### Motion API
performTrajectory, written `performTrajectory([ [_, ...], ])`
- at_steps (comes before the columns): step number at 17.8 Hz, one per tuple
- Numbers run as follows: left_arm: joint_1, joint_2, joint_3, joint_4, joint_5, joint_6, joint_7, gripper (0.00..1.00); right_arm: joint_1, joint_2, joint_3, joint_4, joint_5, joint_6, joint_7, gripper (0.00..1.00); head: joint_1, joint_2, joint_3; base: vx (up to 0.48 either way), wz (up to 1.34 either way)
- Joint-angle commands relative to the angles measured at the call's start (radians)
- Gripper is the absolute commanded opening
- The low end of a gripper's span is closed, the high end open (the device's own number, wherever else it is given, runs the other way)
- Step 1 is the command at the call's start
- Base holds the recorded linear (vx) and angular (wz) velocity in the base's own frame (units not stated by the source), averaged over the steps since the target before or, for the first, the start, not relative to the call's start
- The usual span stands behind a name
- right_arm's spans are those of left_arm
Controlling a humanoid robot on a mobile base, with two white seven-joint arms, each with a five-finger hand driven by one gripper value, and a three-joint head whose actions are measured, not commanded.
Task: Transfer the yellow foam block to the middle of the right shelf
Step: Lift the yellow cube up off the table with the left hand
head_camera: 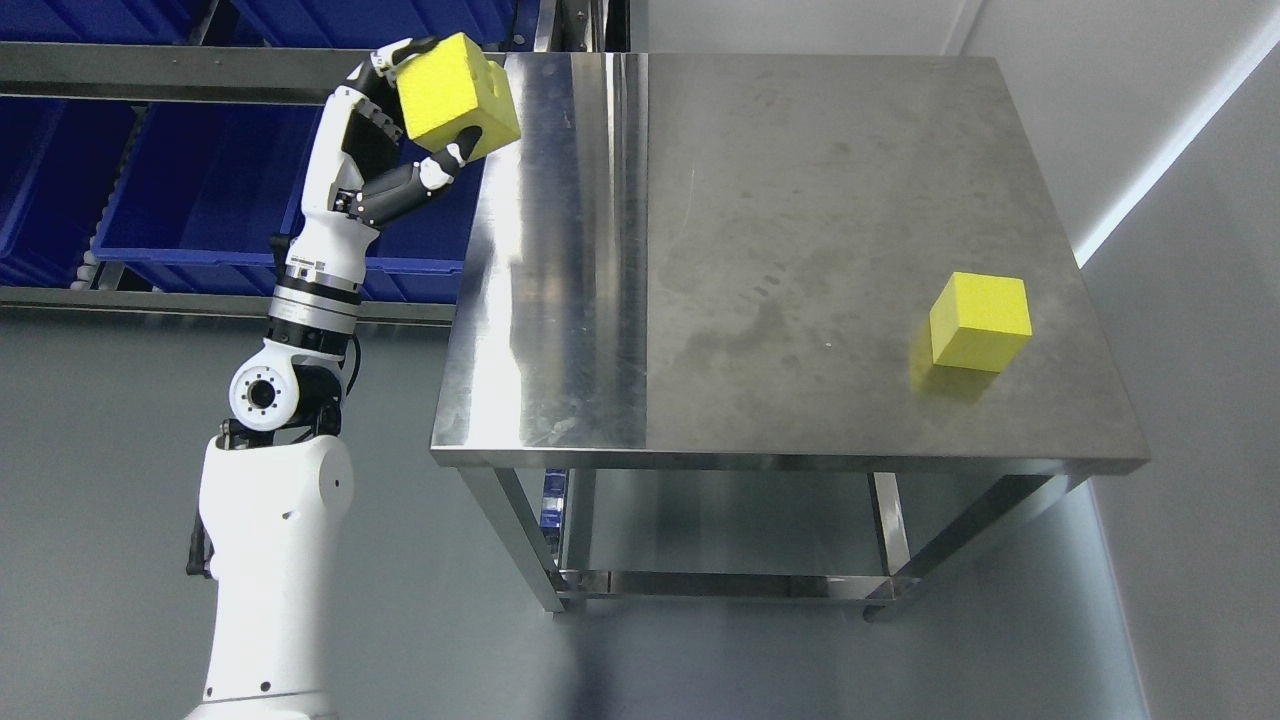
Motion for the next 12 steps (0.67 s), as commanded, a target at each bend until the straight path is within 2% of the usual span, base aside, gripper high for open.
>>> performTrajectory([
  [1, 0.031, -0.019, 0.067, -0.009, 0.029, -0.016, 0.035, 0.29, -0.001, -0.017, 0.000, -0.017, -0.001, -0.001, 0.000, 1.00, 0.0000, 0.000, 0.000, -0.014, 0.00],
  [8, 0.068, -0.019, 0.068, -0.009, 0.029, -0.004, 0.037, 0.44, -0.001, -0.017, 0.000, -0.017, -0.001, -0.001, 0.000, 1.00, 0.0000, 0.000, 0.000, -0.109, 0.03],
  [12, 0.068, -0.019, 0.067, -0.007, 0.028, -0.002, 0.037, 0.46, -0.001, -0.017, 0.000, -0.017, -0.001, -0.001, 0.000, 1.00, 0.0000, 0.000, 0.000, -0.195, 0.25],
])
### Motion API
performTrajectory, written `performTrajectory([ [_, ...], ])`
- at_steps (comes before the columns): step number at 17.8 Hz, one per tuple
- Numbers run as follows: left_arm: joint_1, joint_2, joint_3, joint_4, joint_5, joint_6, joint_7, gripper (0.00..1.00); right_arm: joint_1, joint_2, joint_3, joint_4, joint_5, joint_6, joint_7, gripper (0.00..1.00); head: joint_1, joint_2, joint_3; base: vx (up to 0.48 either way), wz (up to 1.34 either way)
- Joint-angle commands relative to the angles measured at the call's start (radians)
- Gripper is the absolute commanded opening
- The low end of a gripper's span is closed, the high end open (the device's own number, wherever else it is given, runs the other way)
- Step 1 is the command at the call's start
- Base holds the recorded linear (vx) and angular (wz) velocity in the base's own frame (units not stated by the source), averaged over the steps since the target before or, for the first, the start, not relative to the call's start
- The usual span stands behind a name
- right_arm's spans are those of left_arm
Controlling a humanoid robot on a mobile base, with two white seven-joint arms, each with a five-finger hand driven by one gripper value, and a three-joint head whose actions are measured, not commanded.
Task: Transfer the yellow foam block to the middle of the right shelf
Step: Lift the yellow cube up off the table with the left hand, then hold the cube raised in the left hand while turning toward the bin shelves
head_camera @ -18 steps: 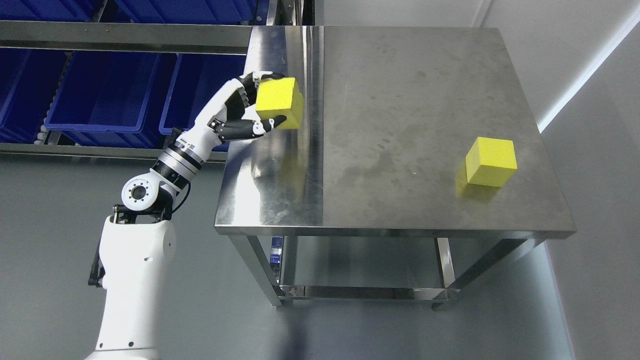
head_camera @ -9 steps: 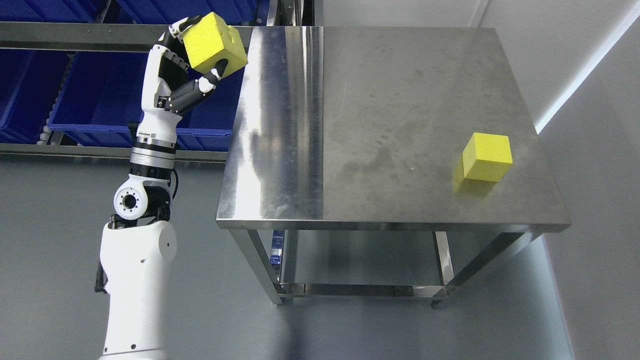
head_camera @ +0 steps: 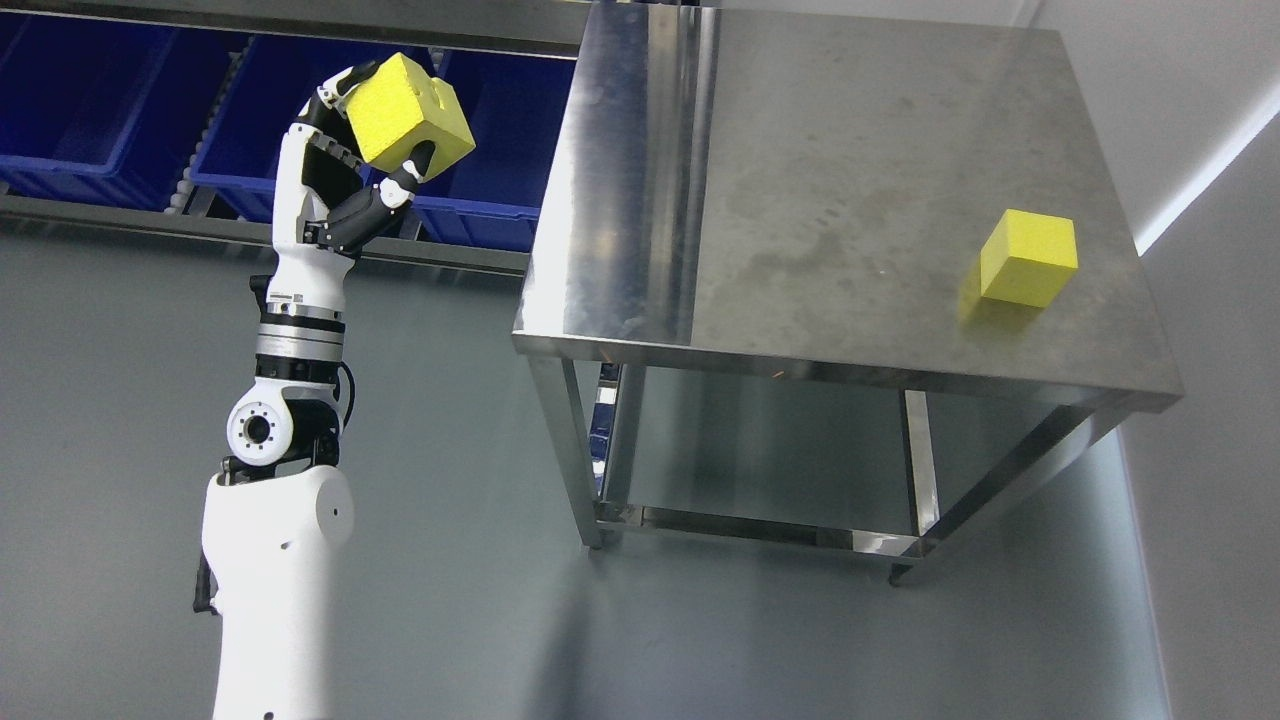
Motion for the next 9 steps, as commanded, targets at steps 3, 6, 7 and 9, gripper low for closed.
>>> performTrajectory([
  [3, 0.010, 0.007, 0.020, -0.001, 0.001, 0.014, 0.000, 0.46, -0.002, -0.017, 0.000, -0.017, 0.000, -0.001, 0.000, 1.00, 0.0000, 0.000, 0.000, -0.185, 0.29],
  [6, 0.010, 0.007, 0.018, -0.003, 0.001, 0.017, 0.000, 0.47, -0.003, -0.017, 0.000, -0.017, 0.000, -0.001, 0.000, 1.00, 0.0000, 0.000, 0.000, -0.141, 0.28],
  [7, 0.010, 0.007, 0.018, -0.003, 0.001, 0.017, 0.002, 0.48, -0.002, -0.017, 0.000, -0.017, 0.000, -0.001, 0.000, 1.00, 0.0000, 0.000, 0.000, -0.083, 0.45],
  [9, 0.010, 0.007, 0.020, -0.003, 0.001, 0.018, 0.000, 0.50, -0.003, -0.017, 0.000, -0.017, 0.000, -0.001, 0.000, 1.00, 0.0000, 0.000, 0.000, -0.071, 0.56],
])
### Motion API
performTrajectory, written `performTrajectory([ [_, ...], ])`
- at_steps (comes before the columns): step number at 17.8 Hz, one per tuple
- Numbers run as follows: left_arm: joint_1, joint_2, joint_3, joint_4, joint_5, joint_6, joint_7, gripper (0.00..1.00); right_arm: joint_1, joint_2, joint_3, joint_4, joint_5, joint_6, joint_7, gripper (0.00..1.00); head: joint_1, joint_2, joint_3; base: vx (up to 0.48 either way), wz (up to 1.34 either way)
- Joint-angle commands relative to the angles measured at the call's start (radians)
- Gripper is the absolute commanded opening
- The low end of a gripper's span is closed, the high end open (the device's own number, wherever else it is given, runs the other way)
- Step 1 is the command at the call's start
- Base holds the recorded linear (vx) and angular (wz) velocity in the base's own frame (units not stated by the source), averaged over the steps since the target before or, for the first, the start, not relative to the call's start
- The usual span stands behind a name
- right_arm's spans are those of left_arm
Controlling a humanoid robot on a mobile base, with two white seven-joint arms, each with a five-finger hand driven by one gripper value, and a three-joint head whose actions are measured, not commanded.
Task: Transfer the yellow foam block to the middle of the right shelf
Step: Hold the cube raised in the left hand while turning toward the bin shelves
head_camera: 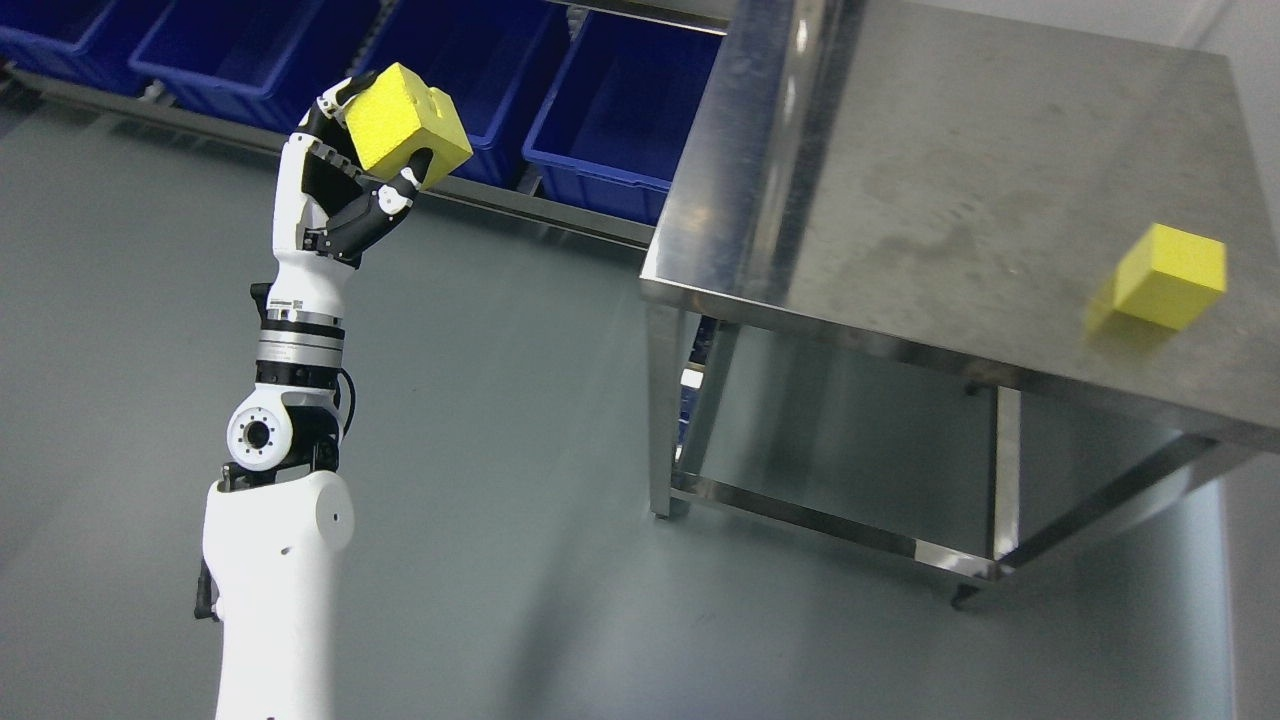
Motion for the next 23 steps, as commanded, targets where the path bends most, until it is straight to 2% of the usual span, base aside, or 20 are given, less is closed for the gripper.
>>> performTrajectory([
  [1, 0.002, 0.013, 0.009, -0.002, 0.000, 0.002, 0.000, 0.50, -0.002, -0.017, 0.000, -0.018, 0.000, -0.001, 0.000, 1.00, 0.0000, 0.000, 0.000, -0.060, 0.67],
  [7, -0.001, 0.013, 0.008, -0.002, 0.000, 0.028, 0.000, 0.59, -0.003, -0.017, 0.000, -0.018, 0.000, -0.001, 0.000, 1.00, 0.0000, 0.000, 0.000, -0.012, 1.01],
  [12, -0.007, 0.013, 0.006, -0.002, 0.000, 0.036, 0.000, 0.59, -0.002, -0.017, 0.000, -0.018, 0.000, -0.001, 0.000, 1.00, 0.0000, 0.000, 0.000, 0.018, 1.05],
  [19, -0.013, 0.013, 0.006, -0.002, -0.001, 0.039, -0.002, 0.59, -0.002, -0.017, 0.000, -0.018, 0.000, -0.001, 0.000, 1.00, 0.0000, 0.000, 0.000, 0.061, 0.57],
  [23, -0.018, 0.013, 0.002, -0.012, -0.001, 0.092, -0.005, 0.58, -0.002, -0.017, 0.000, -0.018, 0.000, -0.001, 0.000, 1.00, 0.0000, 0.000, 0.000, 0.123, 0.41],
])
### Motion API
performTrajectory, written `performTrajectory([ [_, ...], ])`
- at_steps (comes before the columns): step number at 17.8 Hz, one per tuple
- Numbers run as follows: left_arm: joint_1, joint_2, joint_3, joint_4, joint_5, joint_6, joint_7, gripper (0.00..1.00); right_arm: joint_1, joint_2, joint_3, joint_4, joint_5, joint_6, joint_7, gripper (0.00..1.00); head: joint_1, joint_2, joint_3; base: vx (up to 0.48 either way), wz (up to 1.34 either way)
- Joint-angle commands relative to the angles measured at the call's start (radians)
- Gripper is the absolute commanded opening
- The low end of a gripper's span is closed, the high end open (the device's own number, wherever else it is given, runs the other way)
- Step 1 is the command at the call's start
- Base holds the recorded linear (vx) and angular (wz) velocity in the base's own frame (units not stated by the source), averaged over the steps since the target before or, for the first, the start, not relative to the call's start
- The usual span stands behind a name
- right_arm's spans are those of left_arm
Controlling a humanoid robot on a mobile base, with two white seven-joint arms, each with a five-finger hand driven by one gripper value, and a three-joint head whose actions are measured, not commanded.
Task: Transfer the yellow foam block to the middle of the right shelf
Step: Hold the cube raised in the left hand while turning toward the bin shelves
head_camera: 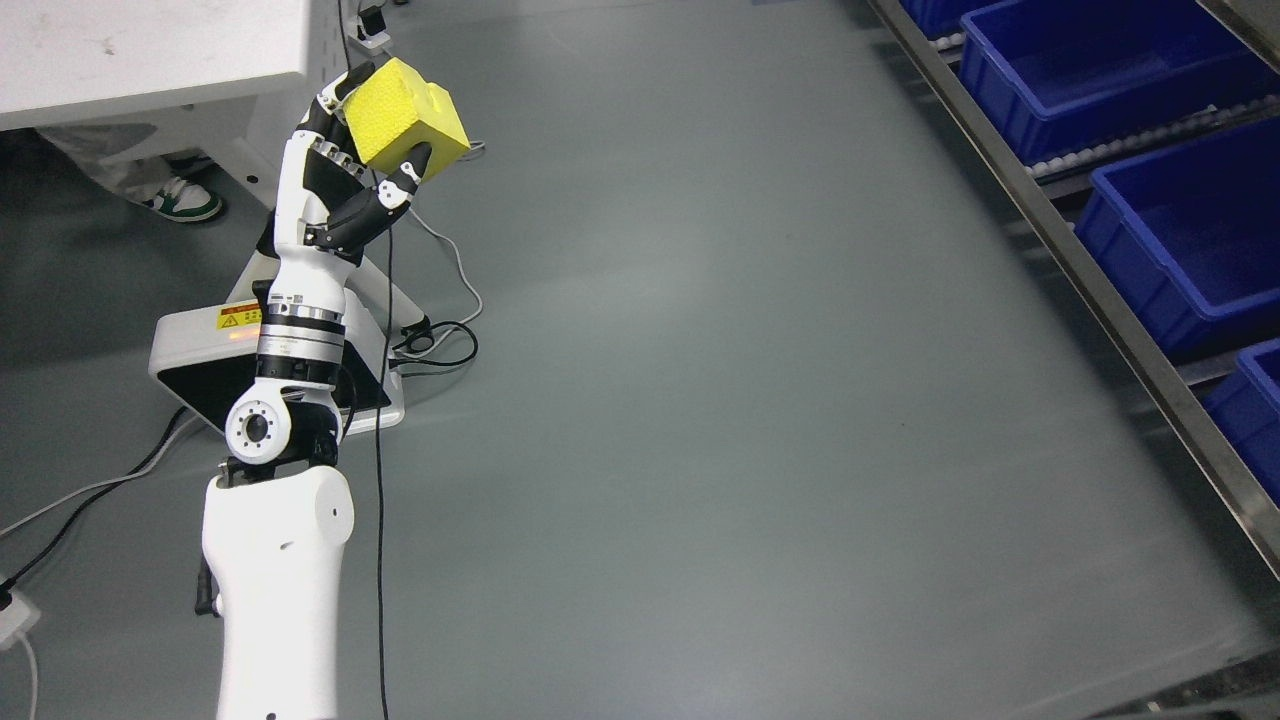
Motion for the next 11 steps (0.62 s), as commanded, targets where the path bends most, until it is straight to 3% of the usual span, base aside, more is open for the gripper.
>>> performTrajectory([
  [1, -0.010, 0.017, -0.012, -0.008, -0.003, 0.032, -0.010, 0.58, -0.001, -0.017, 0.000, -0.017, -0.005, -0.002, 0.000, 1.00, 0.0000, 0.000, 0.000, 0.136, 0.31],
  [11, -0.026, 0.017, -0.179, -0.001, -0.006, 0.040, -0.054, 0.46, -0.001, -0.017, 0.000, -0.017, -0.005, -0.002, 0.000, 1.00, 0.0001, 0.000, 0.000, 0.221, 0.10],
])
